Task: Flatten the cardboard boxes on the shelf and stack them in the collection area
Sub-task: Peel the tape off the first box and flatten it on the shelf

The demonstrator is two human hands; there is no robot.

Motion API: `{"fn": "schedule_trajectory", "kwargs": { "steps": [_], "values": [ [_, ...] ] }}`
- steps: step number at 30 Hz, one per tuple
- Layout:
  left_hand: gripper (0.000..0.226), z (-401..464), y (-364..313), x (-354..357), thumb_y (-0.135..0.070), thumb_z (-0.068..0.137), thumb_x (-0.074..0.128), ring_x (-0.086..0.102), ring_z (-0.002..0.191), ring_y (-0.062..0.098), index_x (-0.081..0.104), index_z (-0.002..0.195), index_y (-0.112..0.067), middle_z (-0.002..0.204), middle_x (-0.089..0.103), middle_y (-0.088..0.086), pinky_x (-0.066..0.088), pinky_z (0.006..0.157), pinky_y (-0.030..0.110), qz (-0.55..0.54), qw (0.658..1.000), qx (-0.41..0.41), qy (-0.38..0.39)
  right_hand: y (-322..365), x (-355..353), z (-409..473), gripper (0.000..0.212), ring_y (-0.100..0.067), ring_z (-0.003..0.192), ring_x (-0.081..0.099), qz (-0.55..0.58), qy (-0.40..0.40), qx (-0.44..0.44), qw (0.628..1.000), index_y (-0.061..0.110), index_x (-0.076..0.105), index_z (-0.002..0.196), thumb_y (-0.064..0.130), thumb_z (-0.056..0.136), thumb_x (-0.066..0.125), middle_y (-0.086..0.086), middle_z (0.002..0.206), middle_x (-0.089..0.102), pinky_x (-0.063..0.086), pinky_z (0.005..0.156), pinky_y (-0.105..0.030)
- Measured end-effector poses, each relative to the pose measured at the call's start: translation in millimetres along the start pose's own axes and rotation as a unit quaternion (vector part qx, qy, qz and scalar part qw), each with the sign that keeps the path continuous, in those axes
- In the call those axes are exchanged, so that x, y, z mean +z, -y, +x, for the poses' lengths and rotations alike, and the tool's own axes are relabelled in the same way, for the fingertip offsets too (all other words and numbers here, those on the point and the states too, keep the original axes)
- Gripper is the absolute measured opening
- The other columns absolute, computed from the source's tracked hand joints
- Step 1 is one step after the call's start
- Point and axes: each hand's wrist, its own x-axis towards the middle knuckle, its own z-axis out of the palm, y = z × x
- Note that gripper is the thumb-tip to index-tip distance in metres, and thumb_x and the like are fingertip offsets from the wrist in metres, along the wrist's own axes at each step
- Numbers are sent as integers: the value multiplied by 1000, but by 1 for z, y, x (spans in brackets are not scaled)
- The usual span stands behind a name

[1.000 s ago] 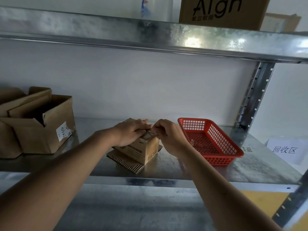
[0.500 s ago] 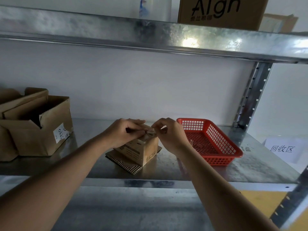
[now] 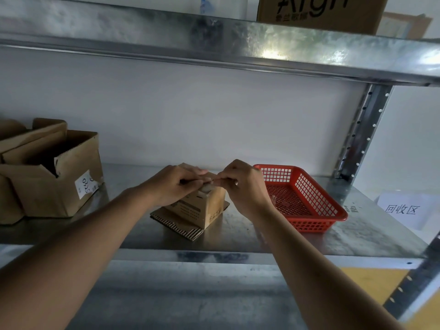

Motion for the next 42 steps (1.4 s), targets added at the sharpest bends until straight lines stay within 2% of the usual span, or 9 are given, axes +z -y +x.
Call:
{"fn": "schedule_trajectory", "kwargs": {
  "steps": [8, 12, 15, 18, 22, 29, 35, 38, 42],
  "values": [
    [33, 9, -7, 3, -44, 107, 48, 36, 143, -4, 64, 137, -42, 157, 46, -17, 27, 108, 13, 70, 997, -3, 20, -8, -7, 10, 16, 2, 71, 70, 82, -3, 83, 993, 32, 78, 101, 31, 86, 84, 21, 75, 72, 51, 63, -11],
    [35, 12, -5, 4, -30, 108, 54, 29, 136, -14, 62, 140, -39, 158, 43, -16, 15, 96, -8, 46, 998, -21, 32, -5, -4, 13, 12, -16, 65, 76, 205, 31, 231, 950, 23, 76, 99, 24, 89, 82, 1, 73, 78, 66, 70, -45],
    [36, 12, -3, 4, -30, 107, 55, 28, 138, -13, 61, 143, -35, 161, 41, -14, 14, 100, -4, 40, 998, -35, 41, -2, 1, 14, 6, -15, 68, 76, 110, 50, 204, 972, 17, 78, 89, 21, 92, 77, 2, 74, 77, 65, 70, -41],
    [37, 11, -4, 5, -30, 108, 54, 27, 129, -27, 59, 144, -36, 159, 42, -16, 13, 97, -7, 41, 998, -31, 38, 6, 0, 13, 14, -3, 71, 65, 13, 89, 131, 987, 20, 80, 89, 27, 97, 70, 16, 75, 66, 47, 56, -12],
    [39, 12, -7, 4, -40, 108, 51, 26, 128, -24, 54, 146, -44, 159, 41, -17, 18, 96, -4, 47, 997, -28, 47, 12, -3, 15, 18, -4, 79, 60, -9, 117, 82, 990, 27, 83, 96, 42, 91, 76, 18, 81, 57, 39, 58, -15],
    [45, 13, -6, 6, -36, 109, 48, 26, 150, 0, 47, 155, -33, 164, 34, -14, 19, 116, 20, 48, 996, -52, 56, 8, 1, 12, 5, 1, 68, 59, 16, 105, 102, 989, 21, 80, 95, 22, 94, 76, 18, 71, 62, 40, 57, -6],
    [42, 17, -4, 9, -39, 107, 51, 27, 151, 5, 52, 150, -37, 163, 36, -14, 20, 123, 28, 39, 997, -46, 47, 3, 3, 8, 15, -4, 67, 72, 127, 47, 217, 967, 28, 72, 98, 24, 87, 81, 8, 73, 76, 58, 62, -22],
    [39, 17, -1, 11, -39, 107, 52, 26, 151, 3, 56, 145, -39, 163, 36, -15, 17, 119, 22, 30, 998, -44, 39, 0, 4, 7, 5, 1, 65, 68, 18, 11, 184, 983, 26, 78, 89, 30, 87, 81, 11, 72, 74, 44, 53, -9],
    [40, 17, -1, 12, -45, 106, 50, 26, 152, 4, 56, 145, -41, 164, 35, -15, 17, 122, 25, 41, 998, -42, 37, 1, 4, 8, 14, -4, 68, 67, -26, 32, 131, 991, 19, 82, 89, 33, 86, 82, 8, 77, 75, 44, 55, -18]
  ]
}}
